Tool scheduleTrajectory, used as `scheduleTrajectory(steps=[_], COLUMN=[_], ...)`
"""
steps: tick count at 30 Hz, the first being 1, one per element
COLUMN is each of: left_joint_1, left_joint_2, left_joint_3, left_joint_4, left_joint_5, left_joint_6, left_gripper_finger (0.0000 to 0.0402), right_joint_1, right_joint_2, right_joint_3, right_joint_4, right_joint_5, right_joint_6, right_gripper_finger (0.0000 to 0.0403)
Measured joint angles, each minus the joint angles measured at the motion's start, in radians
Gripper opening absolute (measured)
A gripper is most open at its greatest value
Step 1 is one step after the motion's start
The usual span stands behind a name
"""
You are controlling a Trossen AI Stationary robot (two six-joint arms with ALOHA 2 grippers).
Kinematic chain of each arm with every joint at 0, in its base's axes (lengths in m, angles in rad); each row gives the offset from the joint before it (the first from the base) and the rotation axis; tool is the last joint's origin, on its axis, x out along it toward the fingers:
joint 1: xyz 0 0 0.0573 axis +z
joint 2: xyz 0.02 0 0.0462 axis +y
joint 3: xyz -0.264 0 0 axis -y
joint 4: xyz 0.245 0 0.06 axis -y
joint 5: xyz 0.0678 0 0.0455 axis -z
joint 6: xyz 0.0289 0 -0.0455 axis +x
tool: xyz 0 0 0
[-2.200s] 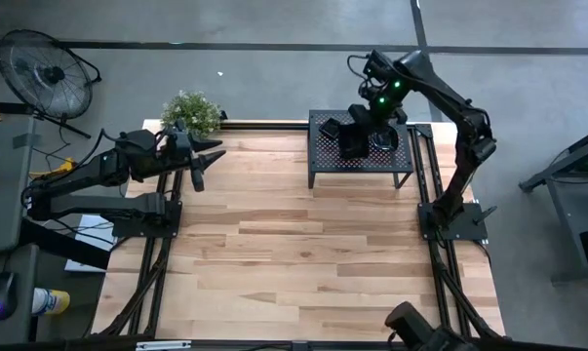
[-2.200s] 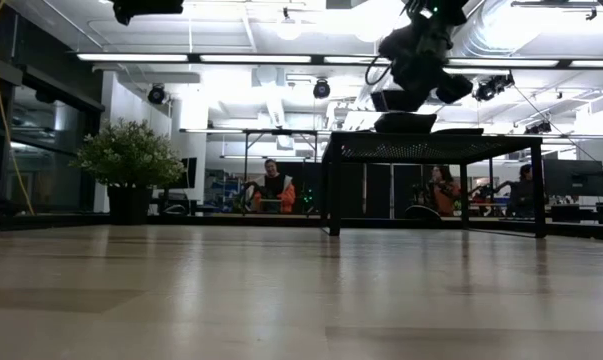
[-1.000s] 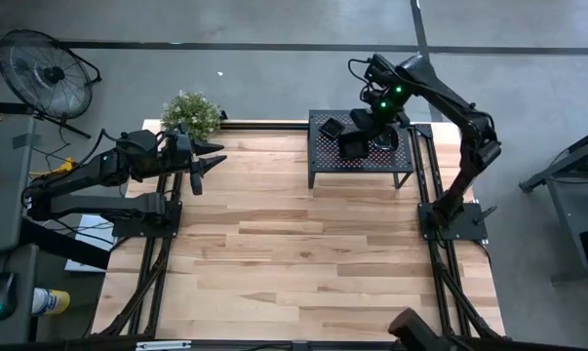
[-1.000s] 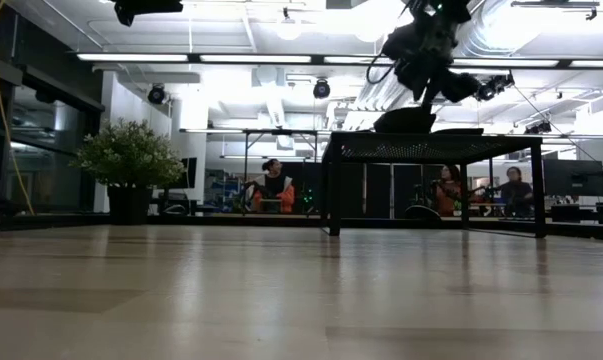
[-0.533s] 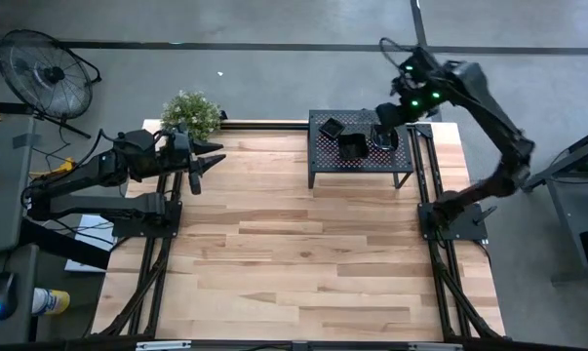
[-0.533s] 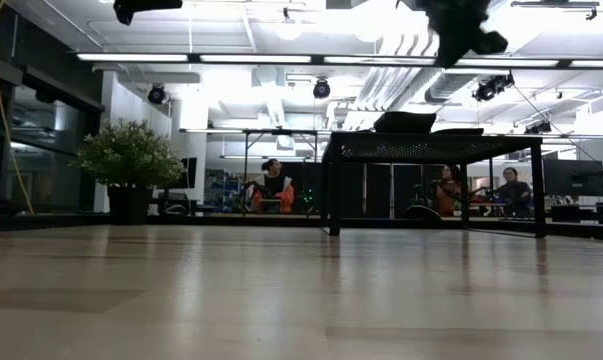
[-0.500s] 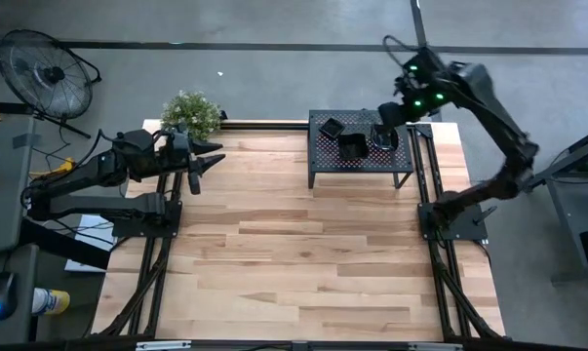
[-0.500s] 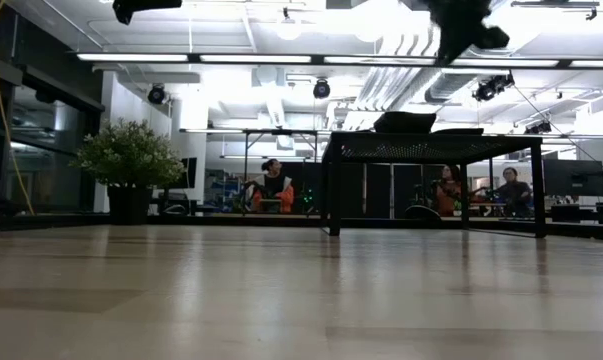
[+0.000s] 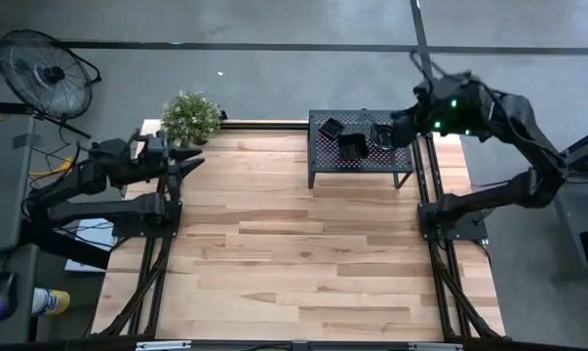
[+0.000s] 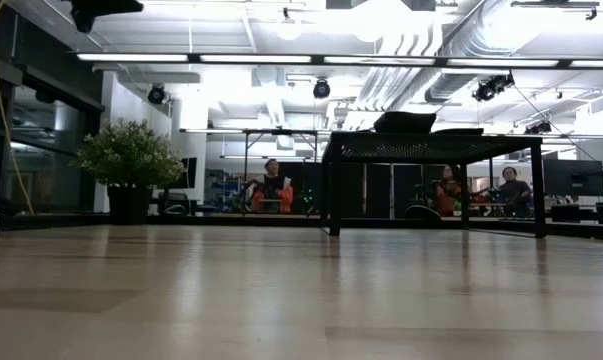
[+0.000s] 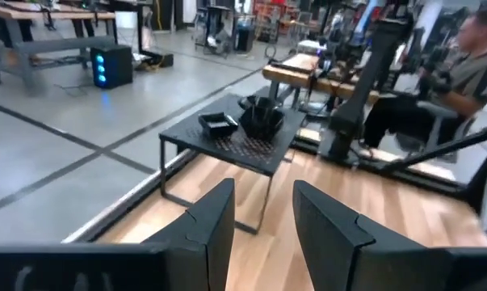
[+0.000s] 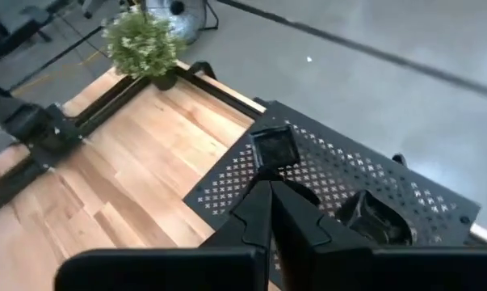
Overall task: Pick & Place Mini shaped plates
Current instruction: Return to Home Position
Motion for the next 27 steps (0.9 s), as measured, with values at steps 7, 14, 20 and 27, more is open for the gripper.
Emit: scheduleTrajectory(steps=[7,14,20,27], left_joint_1=[0.0,0.0,0.0,0.0], left_joint_2=[-0.115,-0.166,-0.232,-0.343], left_joint_3=[-0.13,-0.223,-0.293,-0.436], left_joint_4=[0.008,0.016,0.027,0.15], left_joint_5=[0.027,0.015,0.009,0.038], left_joint_6=[-0.063,-0.097,-0.198,-0.327], left_gripper_finger=[0.0124,0.0124,0.0124,0.0124], right_joint_1=[0.251,0.291,0.291,0.29], right_joint_2=[-0.06,-0.31,-0.578,-0.814], right_joint_3=[-0.277,-0.788,-1.14,-1.477], right_joint_4=[0.291,0.755,1.099,1.527], right_joint_5=[0.175,0.178,0.174,0.177], right_joint_6=[0.001,0.084,0.13,0.106], right_gripper_finger=[0.0003,0.0001,0.0001,0.0])
